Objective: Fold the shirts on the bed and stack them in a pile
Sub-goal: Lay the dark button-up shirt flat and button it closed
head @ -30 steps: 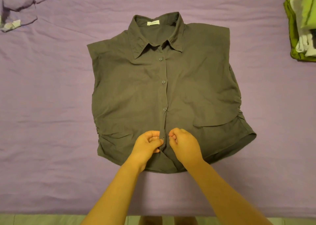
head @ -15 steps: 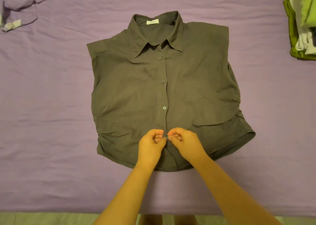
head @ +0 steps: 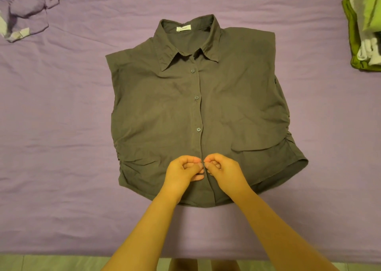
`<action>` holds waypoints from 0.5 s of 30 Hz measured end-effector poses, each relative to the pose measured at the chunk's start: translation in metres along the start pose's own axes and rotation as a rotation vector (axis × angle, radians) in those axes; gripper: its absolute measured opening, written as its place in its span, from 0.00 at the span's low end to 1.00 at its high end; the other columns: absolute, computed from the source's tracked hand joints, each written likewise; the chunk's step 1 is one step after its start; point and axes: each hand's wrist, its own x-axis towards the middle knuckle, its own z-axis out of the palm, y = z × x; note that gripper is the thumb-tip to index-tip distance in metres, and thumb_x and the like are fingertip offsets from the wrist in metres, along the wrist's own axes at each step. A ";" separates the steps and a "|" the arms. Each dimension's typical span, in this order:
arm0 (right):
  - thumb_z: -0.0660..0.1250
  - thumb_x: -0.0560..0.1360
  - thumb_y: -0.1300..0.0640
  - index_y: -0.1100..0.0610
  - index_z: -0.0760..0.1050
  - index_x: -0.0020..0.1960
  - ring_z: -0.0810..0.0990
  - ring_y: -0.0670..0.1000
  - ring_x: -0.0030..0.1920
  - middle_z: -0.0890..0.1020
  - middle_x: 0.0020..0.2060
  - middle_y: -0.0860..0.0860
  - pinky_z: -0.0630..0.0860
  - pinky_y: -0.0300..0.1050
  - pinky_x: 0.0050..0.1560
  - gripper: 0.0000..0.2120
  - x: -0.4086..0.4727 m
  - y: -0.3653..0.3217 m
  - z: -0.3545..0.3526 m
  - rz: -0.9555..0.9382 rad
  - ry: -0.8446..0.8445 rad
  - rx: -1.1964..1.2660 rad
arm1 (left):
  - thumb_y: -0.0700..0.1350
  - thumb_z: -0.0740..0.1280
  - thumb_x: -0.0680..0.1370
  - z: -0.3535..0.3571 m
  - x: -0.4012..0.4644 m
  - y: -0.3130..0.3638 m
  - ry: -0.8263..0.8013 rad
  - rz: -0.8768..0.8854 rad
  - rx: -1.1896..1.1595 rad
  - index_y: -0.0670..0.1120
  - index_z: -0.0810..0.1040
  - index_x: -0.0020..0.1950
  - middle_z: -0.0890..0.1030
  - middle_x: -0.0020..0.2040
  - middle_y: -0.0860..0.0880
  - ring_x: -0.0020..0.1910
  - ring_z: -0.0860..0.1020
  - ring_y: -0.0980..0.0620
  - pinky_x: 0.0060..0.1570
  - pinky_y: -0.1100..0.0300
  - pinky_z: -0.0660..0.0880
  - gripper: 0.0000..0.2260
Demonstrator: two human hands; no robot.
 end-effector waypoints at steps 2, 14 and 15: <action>0.62 0.77 0.63 0.60 0.78 0.52 0.78 0.46 0.41 0.78 0.37 0.47 0.77 0.41 0.49 0.07 0.001 -0.001 -0.001 0.010 -0.011 0.005 | 0.35 0.67 0.76 0.001 0.002 0.000 -0.002 0.013 0.055 0.34 0.79 0.50 0.80 0.38 0.41 0.36 0.80 0.53 0.38 0.63 0.80 0.05; 0.68 0.74 0.59 0.60 0.75 0.58 0.77 0.51 0.46 0.79 0.46 0.55 0.74 0.36 0.48 0.13 -0.001 0.000 -0.003 -0.002 -0.062 -0.100 | 0.39 0.67 0.77 0.003 0.013 0.011 -0.046 0.040 0.428 0.40 0.79 0.45 0.78 0.35 0.44 0.33 0.77 0.55 0.28 0.64 0.78 0.03; 0.68 0.74 0.58 0.59 0.76 0.58 0.76 0.49 0.45 0.79 0.46 0.53 0.73 0.34 0.46 0.13 -0.002 0.000 -0.003 -0.023 -0.038 -0.132 | 0.38 0.67 0.77 0.002 0.014 0.013 -0.069 0.013 0.407 0.40 0.80 0.45 0.78 0.35 0.44 0.32 0.76 0.55 0.27 0.63 0.77 0.03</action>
